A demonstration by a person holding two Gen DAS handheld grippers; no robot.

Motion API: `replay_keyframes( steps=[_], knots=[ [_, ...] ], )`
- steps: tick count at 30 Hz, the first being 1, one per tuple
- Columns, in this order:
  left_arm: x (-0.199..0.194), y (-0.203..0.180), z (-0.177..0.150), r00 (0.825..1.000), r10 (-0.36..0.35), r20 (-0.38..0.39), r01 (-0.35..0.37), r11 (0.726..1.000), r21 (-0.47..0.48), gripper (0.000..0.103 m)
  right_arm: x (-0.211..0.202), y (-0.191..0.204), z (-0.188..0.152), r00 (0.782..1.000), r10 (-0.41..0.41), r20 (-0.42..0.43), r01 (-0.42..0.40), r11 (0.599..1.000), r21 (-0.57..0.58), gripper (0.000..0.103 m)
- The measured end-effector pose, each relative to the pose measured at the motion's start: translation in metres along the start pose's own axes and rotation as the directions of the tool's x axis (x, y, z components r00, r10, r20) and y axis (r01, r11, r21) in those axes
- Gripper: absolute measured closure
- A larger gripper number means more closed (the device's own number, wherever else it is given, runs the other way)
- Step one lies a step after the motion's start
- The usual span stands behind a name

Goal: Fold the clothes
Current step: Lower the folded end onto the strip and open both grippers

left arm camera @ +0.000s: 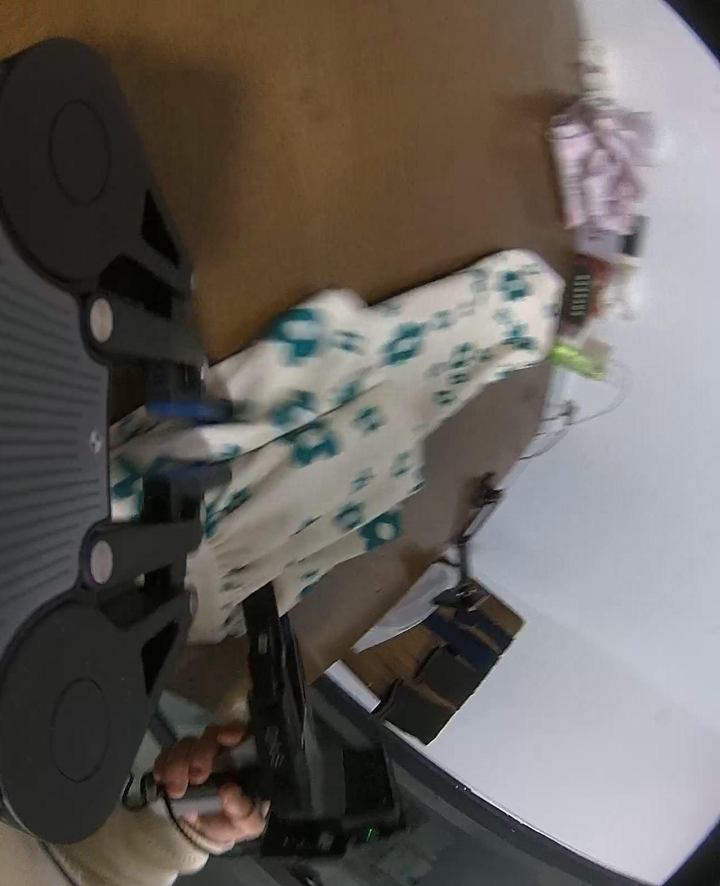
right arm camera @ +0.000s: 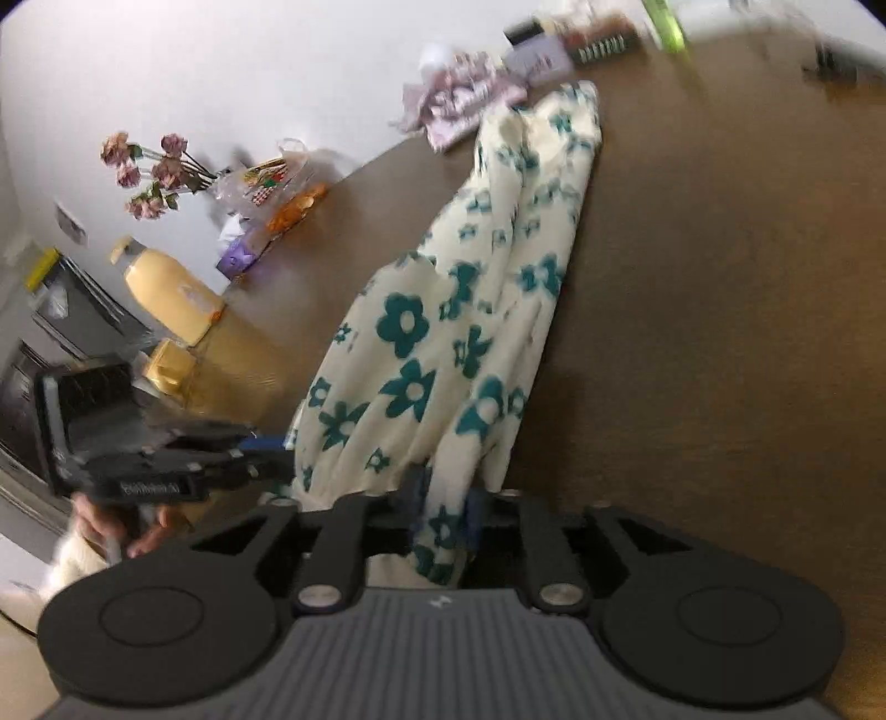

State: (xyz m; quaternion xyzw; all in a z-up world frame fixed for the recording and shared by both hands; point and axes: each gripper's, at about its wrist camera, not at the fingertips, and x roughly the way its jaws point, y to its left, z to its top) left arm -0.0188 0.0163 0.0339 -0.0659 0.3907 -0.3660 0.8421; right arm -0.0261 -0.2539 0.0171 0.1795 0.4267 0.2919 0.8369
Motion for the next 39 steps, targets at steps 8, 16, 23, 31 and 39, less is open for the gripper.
replay_keyframes(
  steps=[8, 16, 23, 31, 39],
  knots=[
    [0.031, 0.008, 0.027, 1.000, 0.014, 0.028, -0.012, 0.996, -0.085, 0.052, -0.029, 0.016, 0.006, 0.974, -0.149, 0.171, 0.152, 0.988, -0.009, 0.053],
    [0.029, 0.014, 0.028, 0.984, -0.143, 0.102, 0.164, 0.959, -0.231, 0.103, 0.008, -0.009, -0.002, 0.982, -0.044, 0.183, 0.009, 0.982, 0.191, 0.098],
    [0.042, 0.023, 0.026, 0.996, -0.064, 0.058, 0.076, 0.965, -0.252, 0.103, 0.018, -0.024, 0.006, 0.983, 0.025, 0.183, -0.064, 0.975, 0.211, 0.097],
    [0.040, -0.005, 0.025, 0.998, 0.041, 0.056, -0.036, 0.997, -0.075, 0.096, 0.005, 0.043, -0.001, 0.920, -0.262, 0.292, 0.311, 0.941, -0.133, 0.067],
    [0.010, -0.009, 0.023, 0.977, 0.182, 0.110, -0.180, 0.983, -0.032, 0.050, 0.027, 0.061, -0.001, 0.950, -0.231, 0.212, 0.274, 0.940, -0.205, 0.091]
  ],
)
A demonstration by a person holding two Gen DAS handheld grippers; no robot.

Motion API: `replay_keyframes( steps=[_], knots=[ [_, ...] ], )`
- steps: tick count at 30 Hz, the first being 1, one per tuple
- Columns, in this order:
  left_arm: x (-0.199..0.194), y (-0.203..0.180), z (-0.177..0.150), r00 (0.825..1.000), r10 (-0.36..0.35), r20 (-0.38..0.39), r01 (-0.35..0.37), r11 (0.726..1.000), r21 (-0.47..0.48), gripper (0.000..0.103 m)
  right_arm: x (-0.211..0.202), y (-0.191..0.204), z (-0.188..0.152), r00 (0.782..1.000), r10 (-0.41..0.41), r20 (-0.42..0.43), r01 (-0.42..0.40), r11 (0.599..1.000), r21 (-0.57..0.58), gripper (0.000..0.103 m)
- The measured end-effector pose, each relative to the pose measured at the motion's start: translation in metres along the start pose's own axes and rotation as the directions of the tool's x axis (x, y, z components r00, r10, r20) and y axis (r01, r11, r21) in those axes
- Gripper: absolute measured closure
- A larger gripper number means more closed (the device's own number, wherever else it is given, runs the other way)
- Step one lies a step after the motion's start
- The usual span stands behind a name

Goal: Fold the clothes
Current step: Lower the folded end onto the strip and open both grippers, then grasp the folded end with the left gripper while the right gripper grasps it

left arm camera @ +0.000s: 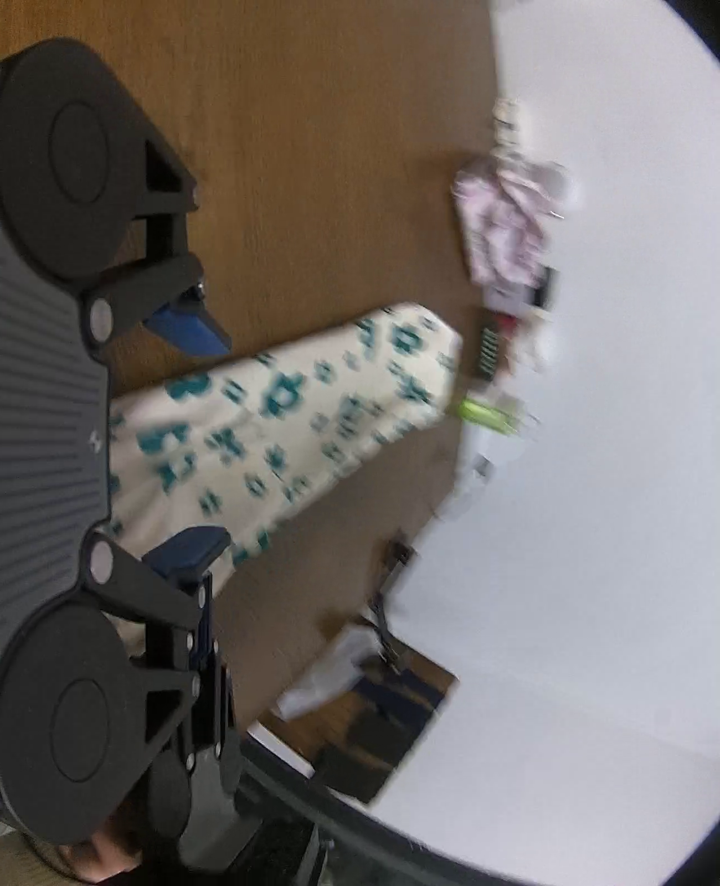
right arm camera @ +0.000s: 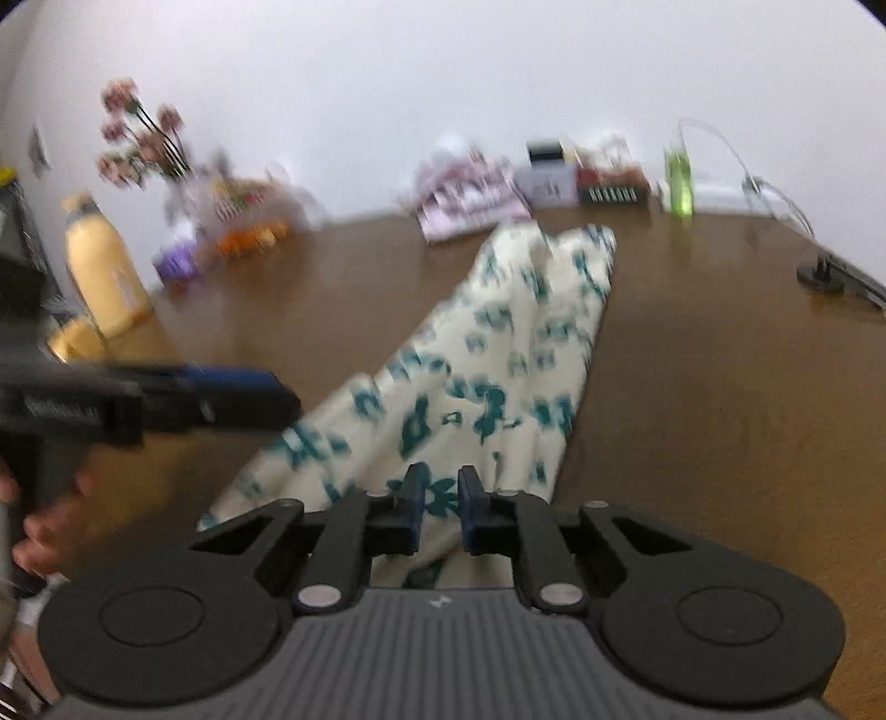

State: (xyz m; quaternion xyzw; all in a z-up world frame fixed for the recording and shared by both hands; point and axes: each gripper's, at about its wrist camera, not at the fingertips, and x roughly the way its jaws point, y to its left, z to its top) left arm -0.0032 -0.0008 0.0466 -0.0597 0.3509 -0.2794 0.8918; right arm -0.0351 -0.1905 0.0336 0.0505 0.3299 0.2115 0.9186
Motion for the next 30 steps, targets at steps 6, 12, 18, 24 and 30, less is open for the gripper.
replay_keyframes(
  steps=[6, 12, 18, 24, 30],
  knots=[
    [0.022, 0.004, -0.002, 0.996, -0.050, -0.071, 0.045, 0.997, -0.068, 0.097, 0.006, -0.005, -0.007, 1.000, -0.003, -0.008, 0.004, 1.000, 0.030, 0.091],
    [0.030, 0.027, 0.000, 0.972, -0.225, -0.068, 0.200, 0.943, -0.265, 0.098, -0.001, -0.010, -0.013, 1.000, 0.021, 0.021, -0.022, 0.998, 0.061, 0.091],
    [0.039, 0.036, -0.004, 0.976, -0.192, -0.099, 0.164, 0.957, -0.239, 0.092, 0.006, -0.002, -0.013, 1.000, -0.011, 0.015, 0.011, 1.000, 0.011, 0.090],
    [0.041, 0.030, -0.001, 0.978, -0.180, -0.106, 0.157, 0.969, -0.192, 0.092, -0.020, 0.002, 0.003, 0.986, 0.116, 0.122, -0.107, 0.992, -0.073, 0.090],
    [0.009, 0.035, 0.017, 0.983, -0.156, -0.098, 0.139, 0.978, -0.156, 0.061, 0.013, 0.013, -0.017, 0.996, 0.078, -0.040, -0.083, 0.985, -0.148, 0.090]
  ],
)
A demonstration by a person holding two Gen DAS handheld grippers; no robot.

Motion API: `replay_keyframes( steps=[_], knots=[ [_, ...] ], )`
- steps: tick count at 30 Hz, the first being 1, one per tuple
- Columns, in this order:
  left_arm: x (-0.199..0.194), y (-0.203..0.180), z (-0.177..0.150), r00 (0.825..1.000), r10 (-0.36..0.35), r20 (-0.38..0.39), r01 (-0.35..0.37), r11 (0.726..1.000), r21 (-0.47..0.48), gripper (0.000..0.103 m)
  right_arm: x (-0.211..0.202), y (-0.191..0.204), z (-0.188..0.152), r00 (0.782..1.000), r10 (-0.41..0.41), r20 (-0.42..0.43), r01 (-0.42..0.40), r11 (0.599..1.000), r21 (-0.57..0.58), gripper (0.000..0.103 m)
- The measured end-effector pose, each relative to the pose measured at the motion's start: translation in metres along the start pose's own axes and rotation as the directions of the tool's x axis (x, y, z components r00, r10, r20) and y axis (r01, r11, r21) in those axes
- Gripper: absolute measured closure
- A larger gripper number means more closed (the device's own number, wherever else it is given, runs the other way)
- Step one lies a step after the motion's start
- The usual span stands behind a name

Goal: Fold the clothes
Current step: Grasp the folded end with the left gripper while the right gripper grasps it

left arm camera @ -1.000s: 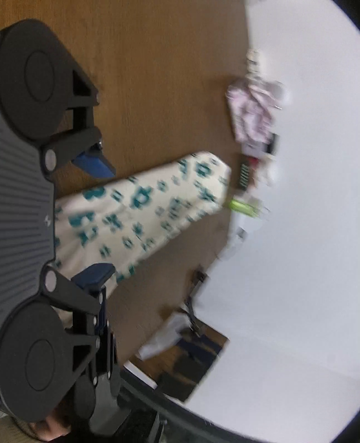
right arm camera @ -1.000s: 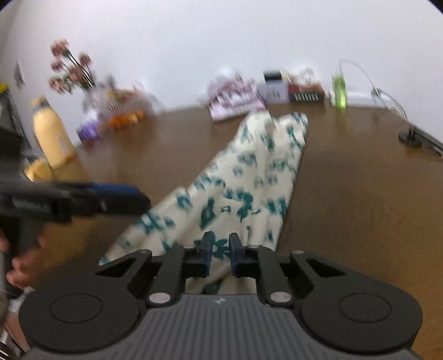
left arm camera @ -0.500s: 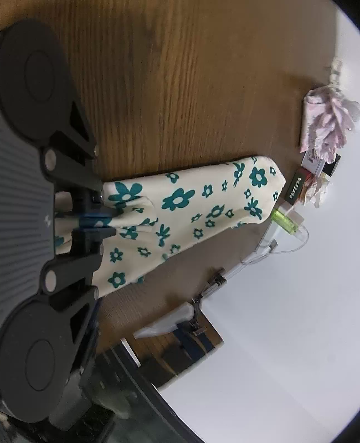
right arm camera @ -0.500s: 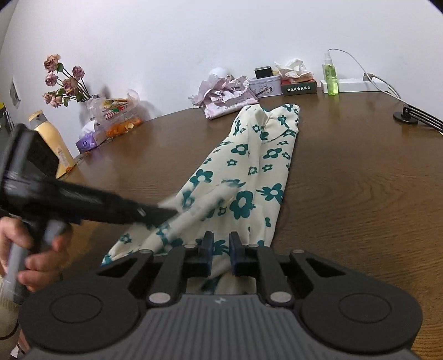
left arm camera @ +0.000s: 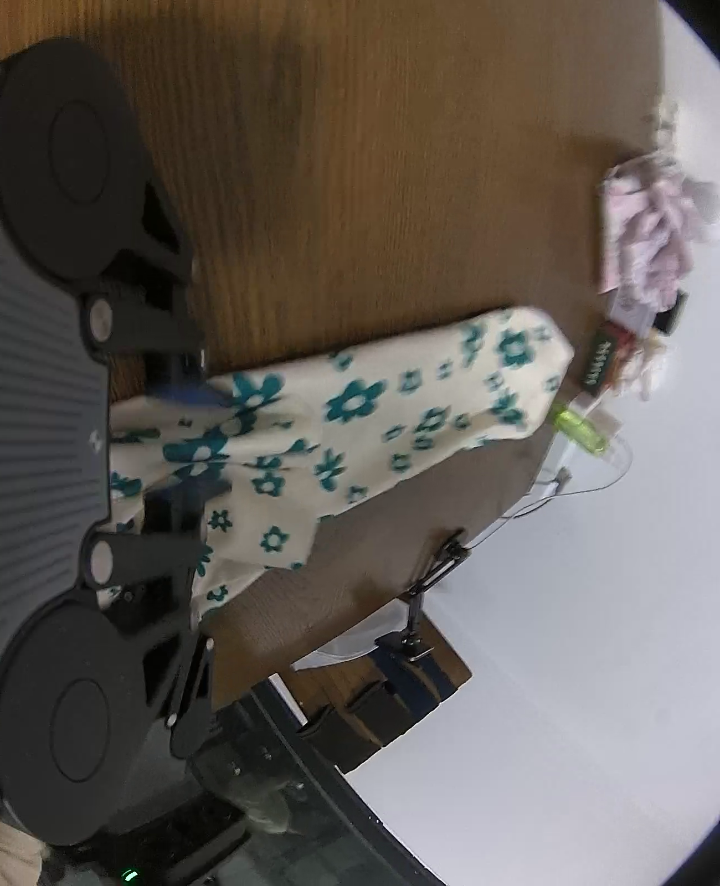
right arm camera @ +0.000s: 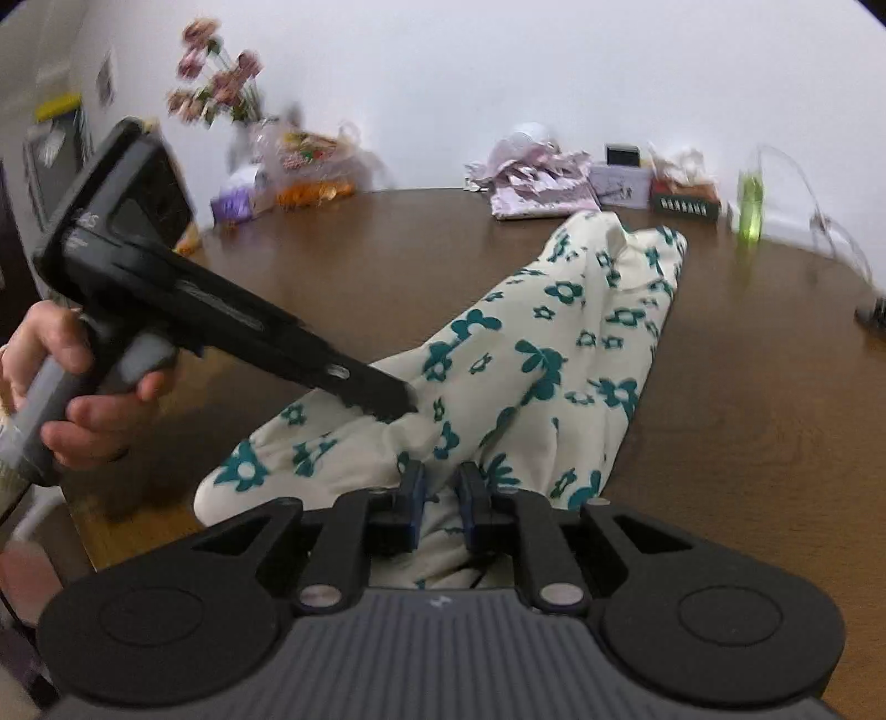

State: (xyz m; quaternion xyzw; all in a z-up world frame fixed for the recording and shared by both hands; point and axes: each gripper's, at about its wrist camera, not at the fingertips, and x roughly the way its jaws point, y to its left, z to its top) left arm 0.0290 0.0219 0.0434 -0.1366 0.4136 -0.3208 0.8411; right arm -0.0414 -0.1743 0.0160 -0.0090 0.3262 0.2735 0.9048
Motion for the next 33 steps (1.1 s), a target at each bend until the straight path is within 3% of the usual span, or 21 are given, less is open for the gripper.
replay_keyframes(
  steps=[3, 4, 7, 11, 14, 17, 21, 23, 25, 26, 27, 29, 31, 33],
  knots=[
    [-0.025, -0.018, -0.002, 0.998, -0.039, 0.044, 0.036, 0.997, 0.071, 0.060, 0.001, 0.002, 0.000, 1.000, -0.008, 0.000, 0.008, 1.000, -0.004, 0.090],
    [-0.027, -0.027, -0.008, 0.997, -0.075, 0.025, 0.073, 0.994, 0.082, 0.061, 0.000, 0.002, -0.001, 1.000, -0.005, 0.008, 0.005, 1.000, -0.002, 0.090],
    [-0.015, -0.040, -0.032, 0.997, -0.067, -0.043, 0.071, 0.993, 0.097, 0.078, -0.005, -0.002, -0.004, 0.999, 0.008, 0.034, -0.009, 1.000, 0.017, 0.090],
    [0.002, -0.032, -0.051, 0.996, -0.036, -0.086, 0.043, 0.997, 0.071, 0.078, -0.055, -0.003, -0.009, 0.981, 0.025, 0.192, -0.022, 1.000, -0.017, 0.090],
    [0.004, -0.026, -0.050, 0.994, -0.053, -0.096, 0.059, 0.996, 0.061, 0.075, -0.078, 0.006, -0.022, 0.982, 0.075, 0.171, -0.060, 0.994, -0.092, 0.091],
    [0.009, -0.029, -0.053, 0.995, -0.056, -0.087, 0.065, 0.991, 0.113, 0.075, -0.056, 0.014, -0.042, 0.999, 0.011, 0.047, -0.003, 0.987, -0.160, 0.091],
    [-0.001, -0.035, -0.052, 0.997, -0.031, -0.070, 0.041, 0.987, 0.154, 0.075, -0.054, 0.002, -0.044, 0.997, 0.056, 0.060, -0.048, 0.991, -0.122, 0.089],
    [-0.016, -0.042, -0.048, 0.999, 0.001, -0.043, 0.008, 0.981, 0.195, 0.071, -0.063, 0.005, -0.037, 0.997, 0.051, 0.061, -0.040, 0.985, -0.168, 0.086],
    [-0.037, -0.051, -0.050, 1.000, 0.016, 0.013, -0.019, 0.949, 0.314, 0.045, -0.081, 0.013, -0.033, 0.993, 0.052, 0.109, -0.021, 0.964, -0.266, 0.066],
    [-0.042, -0.055, -0.054, 1.000, 0.016, 0.017, -0.022, 0.926, 0.378, 0.034, -0.087, 0.019, -0.031, 0.991, 0.065, 0.119, -0.023, 0.944, -0.329, 0.043],
    [-0.048, -0.058, -0.057, 1.000, 0.017, 0.021, -0.024, 0.898, 0.439, 0.034, -0.085, 0.027, -0.032, 0.992, 0.067, 0.105, -0.019, 0.912, -0.410, 0.034],
    [-0.048, -0.065, -0.066, 0.999, 0.032, 0.003, -0.028, 0.847, 0.531, 0.035, -0.076, 0.044, -0.035, 0.996, 0.057, 0.061, -0.013, 0.826, -0.564, 0.034],
    [-0.046, -0.072, -0.078, 0.999, 0.044, -0.014, -0.027, 0.795, 0.606, 0.035, -0.059, 0.052, -0.041, 0.999, 0.033, 0.006, -0.022, 0.771, -0.637, 0.037],
    [-0.047, -0.077, -0.095, 0.999, 0.042, -0.005, -0.027, 0.723, 0.690, 0.034, -0.048, 0.055, -0.048, 1.000, 0.015, -0.001, -0.012, 0.736, -0.677, 0.038]
  ],
)
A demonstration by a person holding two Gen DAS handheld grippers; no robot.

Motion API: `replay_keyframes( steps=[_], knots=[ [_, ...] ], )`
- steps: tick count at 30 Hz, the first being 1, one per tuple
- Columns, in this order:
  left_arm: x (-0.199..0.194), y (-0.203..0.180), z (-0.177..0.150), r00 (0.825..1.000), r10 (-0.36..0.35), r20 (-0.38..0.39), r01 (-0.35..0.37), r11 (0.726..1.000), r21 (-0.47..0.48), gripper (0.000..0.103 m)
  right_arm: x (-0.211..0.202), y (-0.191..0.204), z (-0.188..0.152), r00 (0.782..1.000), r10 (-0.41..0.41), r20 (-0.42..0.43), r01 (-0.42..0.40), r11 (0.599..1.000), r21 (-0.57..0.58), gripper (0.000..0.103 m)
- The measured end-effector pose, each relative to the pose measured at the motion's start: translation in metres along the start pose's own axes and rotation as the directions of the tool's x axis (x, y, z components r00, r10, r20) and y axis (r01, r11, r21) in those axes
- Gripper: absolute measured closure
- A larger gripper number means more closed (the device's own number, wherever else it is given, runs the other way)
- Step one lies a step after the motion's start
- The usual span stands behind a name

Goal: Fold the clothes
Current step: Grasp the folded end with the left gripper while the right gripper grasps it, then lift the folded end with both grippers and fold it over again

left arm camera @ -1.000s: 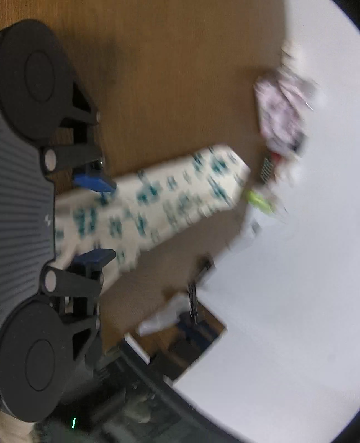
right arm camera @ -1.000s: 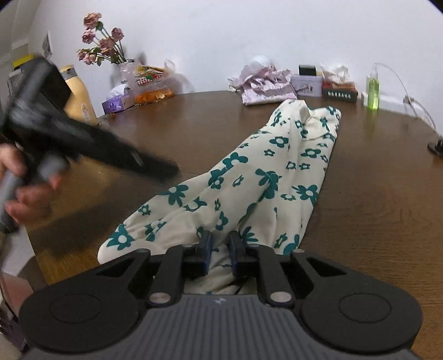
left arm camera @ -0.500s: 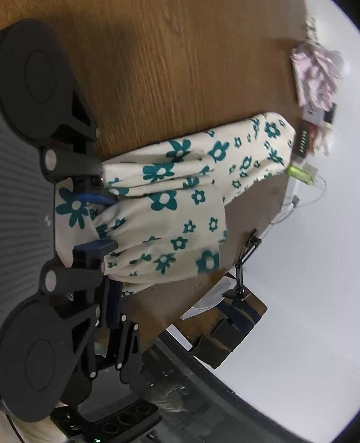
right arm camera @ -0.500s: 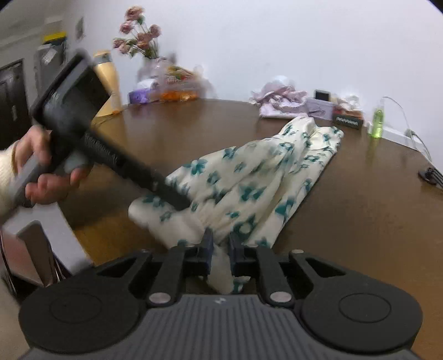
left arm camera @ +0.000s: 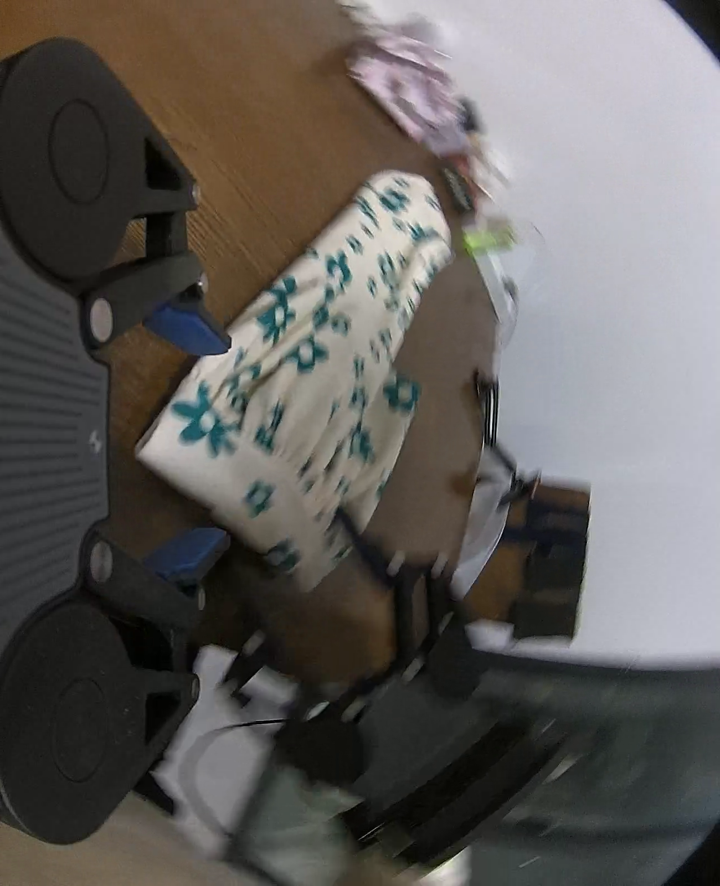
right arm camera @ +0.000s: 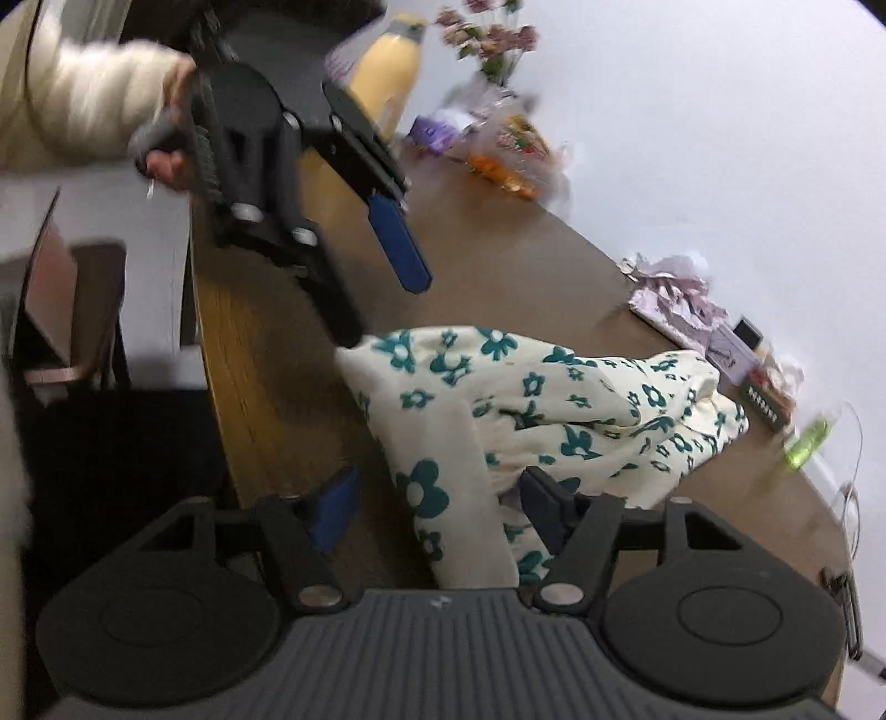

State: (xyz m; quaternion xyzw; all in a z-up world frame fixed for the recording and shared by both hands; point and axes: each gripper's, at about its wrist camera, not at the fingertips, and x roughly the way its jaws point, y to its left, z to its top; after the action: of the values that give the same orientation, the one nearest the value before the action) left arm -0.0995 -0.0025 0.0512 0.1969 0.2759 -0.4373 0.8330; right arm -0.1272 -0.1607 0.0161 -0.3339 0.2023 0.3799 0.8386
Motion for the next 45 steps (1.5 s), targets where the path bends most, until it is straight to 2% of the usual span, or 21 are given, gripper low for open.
replay_keyframes(
  steps=[4, 5, 6, 11, 14, 18, 20, 22, 23, 24, 26, 28, 29, 30, 32, 35, 37, 40, 42, 43, 45],
  knots=[
    [0.013, -0.024, -0.011, 0.996, 0.086, 0.008, -0.085, 0.969, 0.232, 0.033, 0.011, -0.005, 0.000, 1.000, -0.016, -0.003, 0.016, 0.999, -0.047, 0.041],
    [0.019, -0.026, -0.012, 0.994, 0.106, 0.006, -0.104, 0.959, 0.263, 0.033, 0.012, -0.009, 0.001, 1.000, 0.011, -0.010, -0.012, 0.999, -0.034, 0.054],
    [0.025, -0.025, -0.012, 0.993, 0.118, 0.003, -0.114, 0.953, 0.279, 0.033, 0.013, -0.014, 0.002, 0.999, 0.040, -0.017, -0.040, 0.999, -0.021, 0.060],
    [0.038, -0.017, -0.012, 0.989, 0.140, 0.044, -0.146, 0.927, 0.346, 0.033, 0.014, -0.050, 0.006, 0.981, 0.196, -0.013, -0.192, 0.971, 0.142, 0.080],
    [0.037, -0.018, -0.015, 0.985, 0.132, 0.115, -0.169, 0.887, 0.430, 0.034, 0.007, -0.084, 0.004, 0.949, 0.312, 0.050, -0.312, 0.900, 0.304, 0.081],
    [0.034, -0.021, -0.021, 0.981, 0.090, 0.172, -0.170, 0.822, 0.544, 0.033, 0.004, -0.124, -0.003, 0.871, 0.475, 0.128, -0.479, 0.757, 0.444, 0.081],
    [0.034, -0.021, -0.019, 0.981, 0.069, 0.180, -0.157, 0.830, 0.536, 0.033, 0.008, -0.129, 0.001, 0.824, 0.556, 0.112, -0.542, 0.715, 0.441, 0.081],
    [0.033, -0.019, -0.016, 0.987, 0.007, 0.158, -0.088, 0.856, 0.509, 0.039, 0.005, -0.128, 0.006, 0.808, 0.580, 0.104, -0.562, 0.703, 0.436, 0.081],
    [0.032, -0.018, -0.013, 0.990, -0.040, 0.137, -0.033, 0.871, 0.490, 0.053, 0.004, -0.127, 0.008, 0.800, 0.592, 0.101, -0.571, 0.697, 0.433, 0.081],
    [0.031, -0.016, -0.010, 0.989, -0.087, 0.117, 0.022, 0.883, 0.468, 0.076, 0.003, -0.126, 0.011, 0.792, 0.603, 0.097, -0.580, 0.691, 0.431, 0.081],
    [0.030, -0.009, -0.005, 0.984, -0.154, 0.090, 0.108, 0.915, 0.389, 0.082, 0.000, -0.125, 0.016, 0.775, 0.626, 0.090, -0.598, 0.679, 0.426, 0.079],
    [0.029, 0.007, -0.001, 0.977, -0.198, 0.076, 0.174, 0.953, 0.249, 0.085, -0.003, -0.123, 0.020, 0.757, 0.648, 0.083, -0.616, 0.666, 0.421, 0.067],
    [0.029, 0.017, 0.000, 0.972, -0.222, 0.073, 0.207, 0.964, 0.166, 0.086, -0.012, -0.120, 0.023, 0.787, 0.610, 0.090, -0.590, 0.702, 0.399, 0.053],
    [0.029, 0.027, 0.002, 0.967, -0.245, 0.072, 0.239, 0.967, 0.082, 0.087, -0.025, -0.117, 0.024, 0.826, 0.554, 0.106, -0.550, 0.749, 0.370, 0.031],
    [0.028, 0.042, 0.004, 0.959, -0.275, 0.075, 0.277, 0.960, -0.028, 0.087, -0.051, -0.105, 0.020, 0.889, 0.435, 0.145, -0.458, 0.836, 0.301, 0.004],
    [0.027, 0.050, 0.010, 0.946, -0.313, 0.086, 0.322, 0.939, -0.123, 0.087, -0.065, -0.075, 0.003, 0.945, 0.279, 0.173, -0.308, 0.935, 0.177, 0.001],
    [0.024, 0.049, 0.014, 0.937, -0.337, 0.088, 0.347, 0.926, -0.147, 0.088, -0.057, -0.051, -0.008, 0.964, 0.216, 0.154, -0.230, 0.970, 0.083, 0.002],
    [0.021, 0.047, 0.016, 0.916, -0.392, 0.081, 0.400, 0.903, -0.159, 0.088, -0.042, -0.029, -0.017, 0.973, 0.147, 0.176, -0.149, 0.989, 0.002, 0.019],
    [0.020, 0.046, 0.014, 0.893, -0.443, 0.078, 0.449, 0.875, -0.183, 0.087, -0.034, -0.035, -0.020, 0.964, 0.162, 0.210, -0.176, 0.983, 0.049, 0.038],
    [0.019, 0.045, 0.007, 0.886, -0.457, 0.078, 0.463, 0.860, -0.215, 0.087, -0.029, -0.039, -0.019, 0.949, 0.233, 0.214, -0.256, 0.963, 0.087, 0.041],
    [0.021, 0.049, -0.002, 0.871, -0.484, 0.078, 0.483, 0.819, -0.311, 0.087, -0.019, -0.049, -0.019, 0.899, 0.373, 0.228, -0.412, 0.897, 0.160, 0.084]
  ],
)
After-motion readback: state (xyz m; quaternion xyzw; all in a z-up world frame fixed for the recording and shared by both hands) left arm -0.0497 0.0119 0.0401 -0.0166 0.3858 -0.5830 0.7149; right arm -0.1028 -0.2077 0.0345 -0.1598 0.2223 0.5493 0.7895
